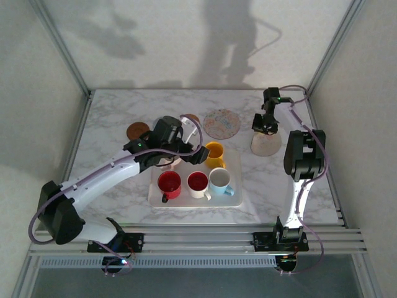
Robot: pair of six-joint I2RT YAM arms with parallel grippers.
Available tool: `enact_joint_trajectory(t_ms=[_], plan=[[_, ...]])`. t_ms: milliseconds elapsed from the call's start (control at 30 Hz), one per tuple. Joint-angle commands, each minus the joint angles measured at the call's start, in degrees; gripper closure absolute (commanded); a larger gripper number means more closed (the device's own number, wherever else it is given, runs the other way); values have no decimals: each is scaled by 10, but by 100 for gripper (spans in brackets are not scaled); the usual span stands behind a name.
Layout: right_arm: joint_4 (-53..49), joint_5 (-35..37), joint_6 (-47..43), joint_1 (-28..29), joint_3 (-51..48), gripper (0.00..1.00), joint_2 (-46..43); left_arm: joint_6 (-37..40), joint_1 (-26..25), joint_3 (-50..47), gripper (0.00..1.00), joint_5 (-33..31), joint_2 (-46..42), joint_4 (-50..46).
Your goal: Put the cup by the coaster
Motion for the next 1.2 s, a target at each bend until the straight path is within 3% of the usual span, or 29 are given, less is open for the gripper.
enact_joint_trajectory(t_ms=[0, 533, 1167], plan=[[-7, -7, 7, 6, 42, 100, 24, 4, 10, 28, 0, 7, 13, 11], [-31, 5, 16, 10, 184, 100, 137, 31, 42, 85, 0, 36, 89, -2], [-54, 20, 17, 10, 280, 100, 213, 43, 45, 116, 0, 40, 128, -16]])
